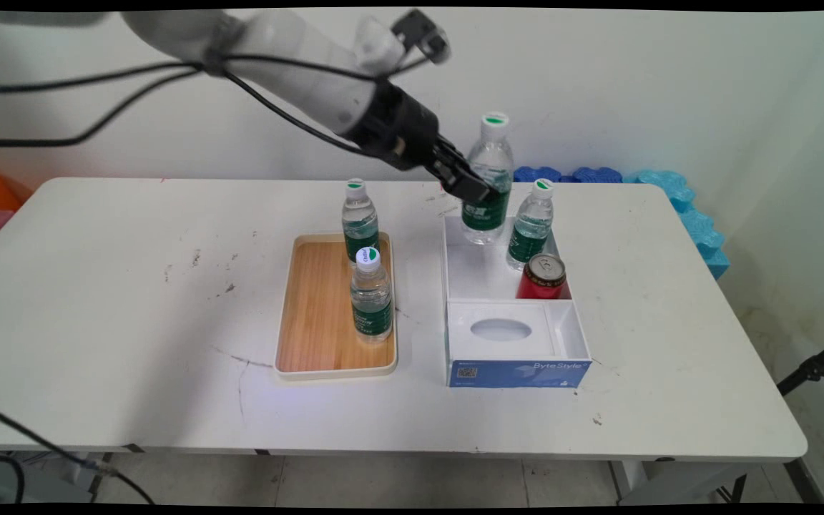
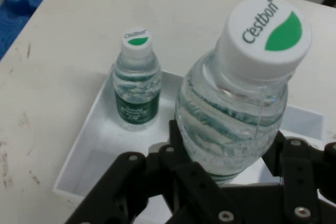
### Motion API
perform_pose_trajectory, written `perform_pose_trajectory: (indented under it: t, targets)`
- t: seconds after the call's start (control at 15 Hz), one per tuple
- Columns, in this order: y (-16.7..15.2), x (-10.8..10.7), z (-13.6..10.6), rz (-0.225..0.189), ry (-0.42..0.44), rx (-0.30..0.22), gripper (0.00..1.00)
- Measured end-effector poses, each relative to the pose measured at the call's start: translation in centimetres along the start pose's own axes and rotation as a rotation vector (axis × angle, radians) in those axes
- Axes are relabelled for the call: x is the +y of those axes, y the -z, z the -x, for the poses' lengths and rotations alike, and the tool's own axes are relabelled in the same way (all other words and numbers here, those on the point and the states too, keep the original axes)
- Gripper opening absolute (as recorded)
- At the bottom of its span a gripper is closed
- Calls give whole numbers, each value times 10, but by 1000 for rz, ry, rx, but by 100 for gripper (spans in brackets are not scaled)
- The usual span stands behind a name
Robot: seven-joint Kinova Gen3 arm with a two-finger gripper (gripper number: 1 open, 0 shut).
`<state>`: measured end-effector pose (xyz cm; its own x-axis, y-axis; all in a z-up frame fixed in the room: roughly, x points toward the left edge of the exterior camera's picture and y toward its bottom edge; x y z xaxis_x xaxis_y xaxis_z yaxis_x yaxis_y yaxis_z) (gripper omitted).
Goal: Place the picked object on the tray
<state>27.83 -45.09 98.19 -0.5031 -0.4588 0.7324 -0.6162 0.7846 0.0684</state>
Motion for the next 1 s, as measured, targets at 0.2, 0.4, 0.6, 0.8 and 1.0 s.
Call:
perform_pose_trajectory:
  t: [0.2,0.4,0.6,0.8,1.0]
  targets:
    - [34,-2,4,20,-20,-4,0]
    - [69,-10,19,34,-50,-19,0]
    - [98,-20,41,45,-77,-37,0]
    - [120,-31,68,55,-108,-53,0]
    - [134,-42,97,60,-141,-72,0]
